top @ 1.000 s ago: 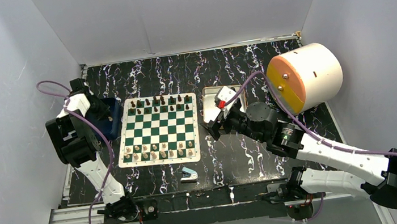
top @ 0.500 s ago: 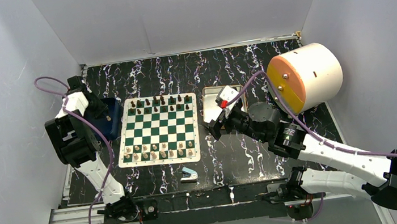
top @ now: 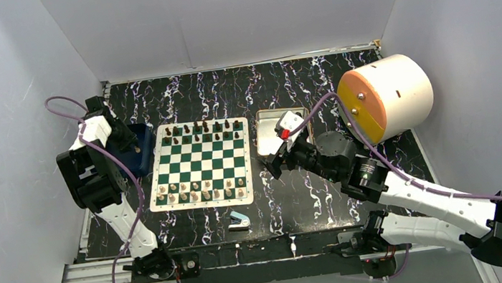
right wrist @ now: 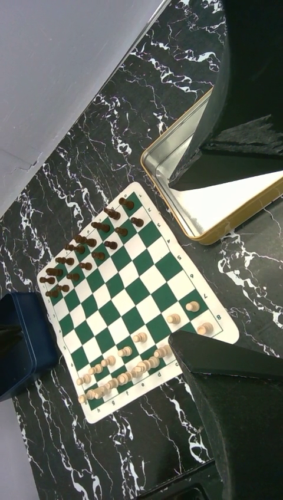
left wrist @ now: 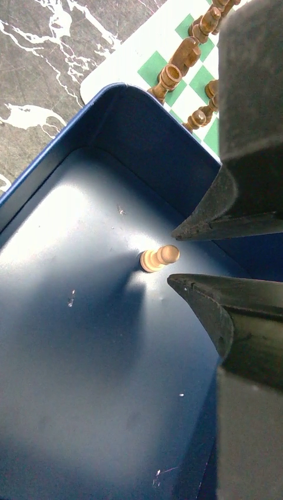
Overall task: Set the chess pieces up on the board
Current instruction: Pick up the chess piece from the storage box.
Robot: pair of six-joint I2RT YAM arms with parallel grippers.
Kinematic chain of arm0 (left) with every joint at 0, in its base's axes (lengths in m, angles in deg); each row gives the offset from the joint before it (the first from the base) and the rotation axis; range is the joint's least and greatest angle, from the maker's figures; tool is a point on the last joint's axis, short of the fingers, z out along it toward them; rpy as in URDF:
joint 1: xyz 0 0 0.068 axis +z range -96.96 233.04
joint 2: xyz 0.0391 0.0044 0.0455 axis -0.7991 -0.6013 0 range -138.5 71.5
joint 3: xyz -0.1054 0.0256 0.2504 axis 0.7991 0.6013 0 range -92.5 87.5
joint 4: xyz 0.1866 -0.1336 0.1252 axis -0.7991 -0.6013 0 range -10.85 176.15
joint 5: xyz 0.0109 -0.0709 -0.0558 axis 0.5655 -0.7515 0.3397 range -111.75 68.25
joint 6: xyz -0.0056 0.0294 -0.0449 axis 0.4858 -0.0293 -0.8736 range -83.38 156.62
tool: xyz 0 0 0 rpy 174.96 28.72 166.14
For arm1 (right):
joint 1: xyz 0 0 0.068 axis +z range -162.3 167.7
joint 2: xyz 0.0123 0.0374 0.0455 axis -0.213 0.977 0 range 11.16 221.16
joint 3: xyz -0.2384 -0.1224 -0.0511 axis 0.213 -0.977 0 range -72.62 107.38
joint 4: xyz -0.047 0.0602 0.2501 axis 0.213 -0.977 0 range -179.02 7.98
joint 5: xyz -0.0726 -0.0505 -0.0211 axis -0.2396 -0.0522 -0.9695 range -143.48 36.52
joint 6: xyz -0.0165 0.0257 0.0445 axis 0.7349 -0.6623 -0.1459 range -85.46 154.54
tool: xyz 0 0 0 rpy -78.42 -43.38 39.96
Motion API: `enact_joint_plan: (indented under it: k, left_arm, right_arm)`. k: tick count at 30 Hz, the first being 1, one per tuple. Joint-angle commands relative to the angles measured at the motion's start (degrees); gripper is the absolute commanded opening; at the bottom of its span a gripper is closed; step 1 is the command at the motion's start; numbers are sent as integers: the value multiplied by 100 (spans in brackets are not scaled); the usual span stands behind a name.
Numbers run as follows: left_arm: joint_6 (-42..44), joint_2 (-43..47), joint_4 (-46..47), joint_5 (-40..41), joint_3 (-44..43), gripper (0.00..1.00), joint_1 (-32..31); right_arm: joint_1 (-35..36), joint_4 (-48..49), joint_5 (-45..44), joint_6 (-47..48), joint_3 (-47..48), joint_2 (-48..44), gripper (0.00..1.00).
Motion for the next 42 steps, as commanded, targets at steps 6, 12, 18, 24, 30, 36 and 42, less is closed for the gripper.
enact_joint_plan:
  k: [6, 12, 18, 24, 30, 36, 42]
  left_arm:
    - [108, 267, -163, 49, -70, 21, -63]
    - [139, 215, -165, 147, -81, 19, -107]
    - [191, 119, -180, 138, -160, 18, -209]
    - [248, 43, -278, 441, -247, 17, -244]
    - [280, 2, -277, 456, -278, 16, -261]
    - [334, -84, -287, 552, -424, 15, -317]
    - [355, -177, -312, 600, -613, 19, -332]
  right_arm:
    - [-3, 348, -116, 56, -13, -201, 99]
    - [-2, 337, -137, 79, -22, -241, 99]
    - [4, 329, -162, 94, -39, -276, 99]
    - [4, 328, -207, 98, -61, -335, 99]
    - [-1, 328, -213, 104, -92, -369, 99]
    - [3, 328, -216, 122, -83, -374, 99]
    - [4, 328, -228, 122, -92, -374, 99]
